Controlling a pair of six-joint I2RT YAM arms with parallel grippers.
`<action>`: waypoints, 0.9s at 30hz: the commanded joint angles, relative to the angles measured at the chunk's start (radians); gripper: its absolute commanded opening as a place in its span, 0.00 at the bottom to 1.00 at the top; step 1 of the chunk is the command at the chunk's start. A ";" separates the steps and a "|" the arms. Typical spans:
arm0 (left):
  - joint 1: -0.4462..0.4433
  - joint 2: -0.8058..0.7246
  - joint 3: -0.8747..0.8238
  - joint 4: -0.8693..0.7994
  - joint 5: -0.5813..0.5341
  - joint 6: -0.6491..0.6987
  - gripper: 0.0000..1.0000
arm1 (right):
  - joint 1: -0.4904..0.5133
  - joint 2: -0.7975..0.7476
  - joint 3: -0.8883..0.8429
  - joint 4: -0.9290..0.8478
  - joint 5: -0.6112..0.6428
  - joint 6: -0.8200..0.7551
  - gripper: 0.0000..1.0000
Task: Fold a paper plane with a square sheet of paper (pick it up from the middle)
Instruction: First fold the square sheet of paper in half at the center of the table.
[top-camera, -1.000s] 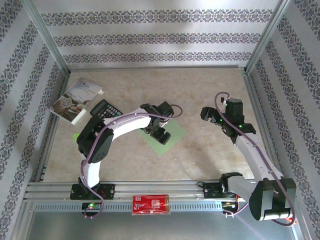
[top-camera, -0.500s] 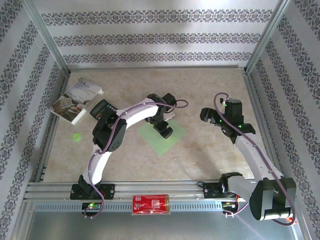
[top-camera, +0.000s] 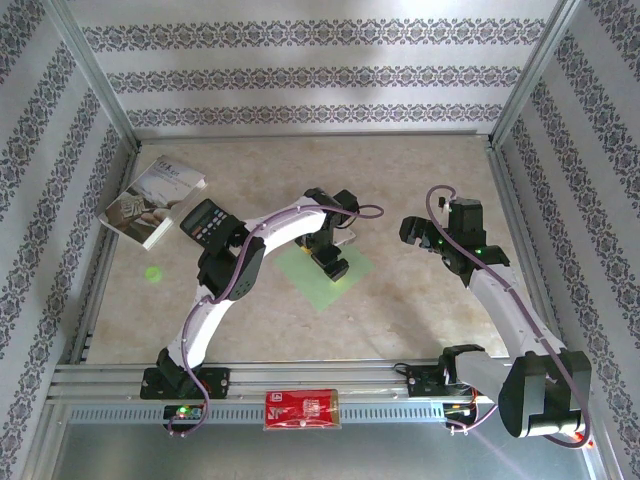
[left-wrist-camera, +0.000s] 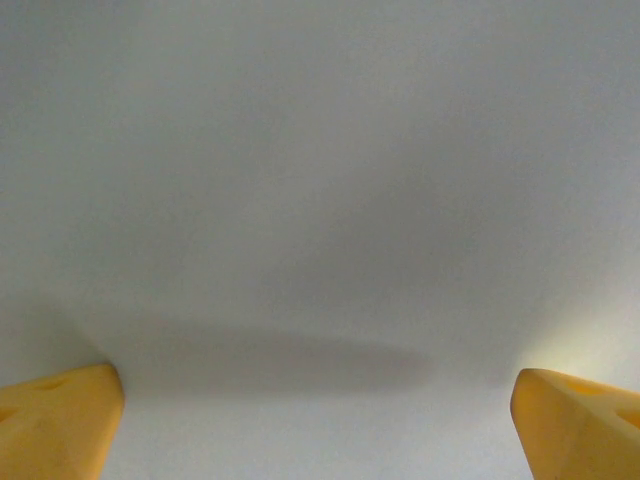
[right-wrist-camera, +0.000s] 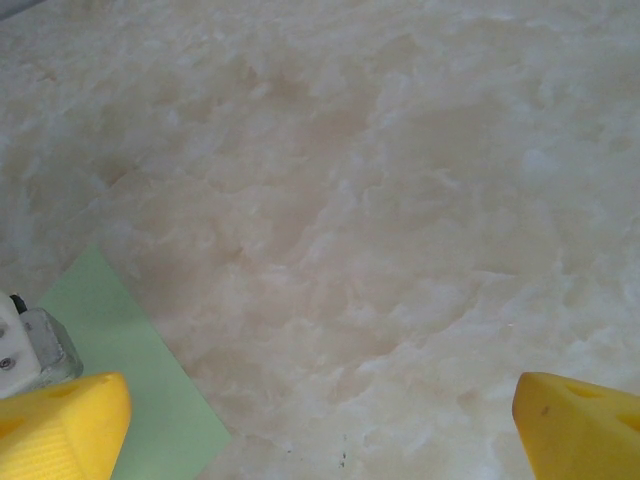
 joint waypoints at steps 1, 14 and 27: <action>-0.009 0.045 0.044 -0.079 0.010 0.014 1.00 | 0.004 0.008 -0.012 0.005 -0.005 -0.011 0.98; -0.048 0.083 0.000 -0.092 -0.077 -0.002 1.00 | 0.004 0.011 -0.013 0.004 -0.007 -0.012 0.98; -0.047 0.071 -0.006 -0.074 -0.048 -0.022 0.95 | 0.004 0.008 -0.016 0.003 -0.005 -0.011 0.98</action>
